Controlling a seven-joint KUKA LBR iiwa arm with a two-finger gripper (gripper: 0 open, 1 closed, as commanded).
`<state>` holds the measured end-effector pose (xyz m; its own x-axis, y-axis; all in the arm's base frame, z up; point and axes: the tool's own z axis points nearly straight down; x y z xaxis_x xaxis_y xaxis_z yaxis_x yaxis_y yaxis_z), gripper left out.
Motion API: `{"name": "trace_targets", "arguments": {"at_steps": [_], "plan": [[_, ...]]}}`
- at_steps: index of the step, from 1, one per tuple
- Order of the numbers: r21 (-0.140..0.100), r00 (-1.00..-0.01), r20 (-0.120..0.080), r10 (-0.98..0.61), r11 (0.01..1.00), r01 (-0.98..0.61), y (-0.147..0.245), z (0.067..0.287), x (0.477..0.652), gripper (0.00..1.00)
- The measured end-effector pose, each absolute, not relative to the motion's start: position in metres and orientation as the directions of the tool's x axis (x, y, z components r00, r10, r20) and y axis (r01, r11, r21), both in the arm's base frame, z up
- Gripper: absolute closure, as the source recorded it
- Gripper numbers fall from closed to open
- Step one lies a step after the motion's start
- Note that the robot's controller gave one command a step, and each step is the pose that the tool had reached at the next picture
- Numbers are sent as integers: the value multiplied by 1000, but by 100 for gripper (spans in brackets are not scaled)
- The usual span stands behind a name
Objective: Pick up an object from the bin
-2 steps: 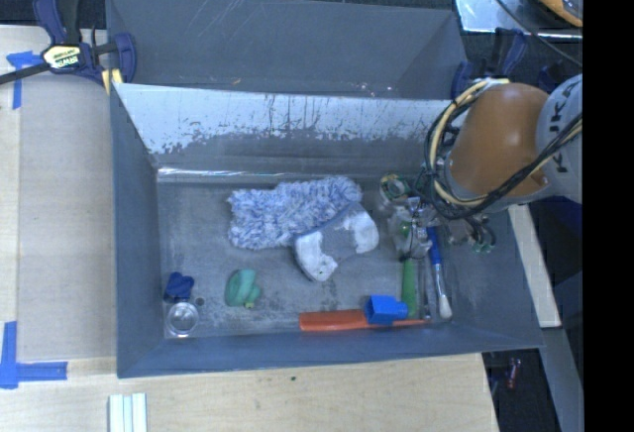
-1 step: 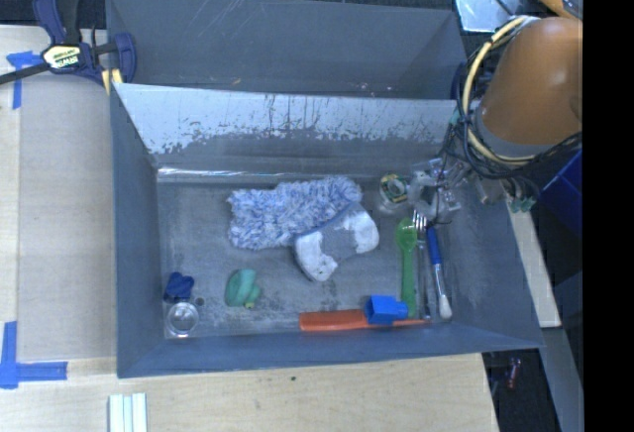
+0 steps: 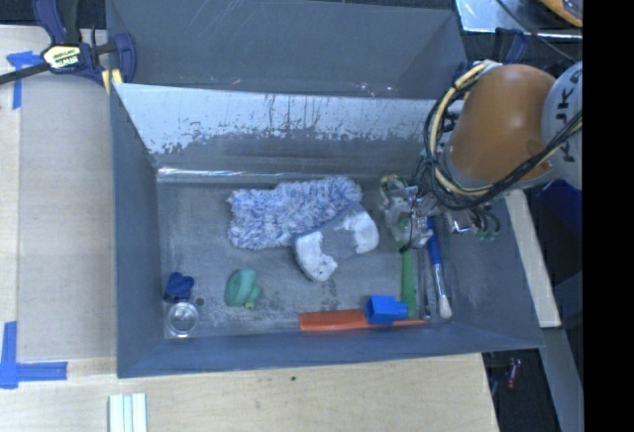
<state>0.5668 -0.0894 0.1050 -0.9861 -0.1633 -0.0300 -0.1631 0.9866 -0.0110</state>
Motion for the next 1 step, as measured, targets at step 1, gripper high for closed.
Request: {"name": "trace_targets", "arguments": {"at_steps": [1], "plan": [[-15, -962, -31, -273, 962, -272, -86, 85, 574, 100]]}}
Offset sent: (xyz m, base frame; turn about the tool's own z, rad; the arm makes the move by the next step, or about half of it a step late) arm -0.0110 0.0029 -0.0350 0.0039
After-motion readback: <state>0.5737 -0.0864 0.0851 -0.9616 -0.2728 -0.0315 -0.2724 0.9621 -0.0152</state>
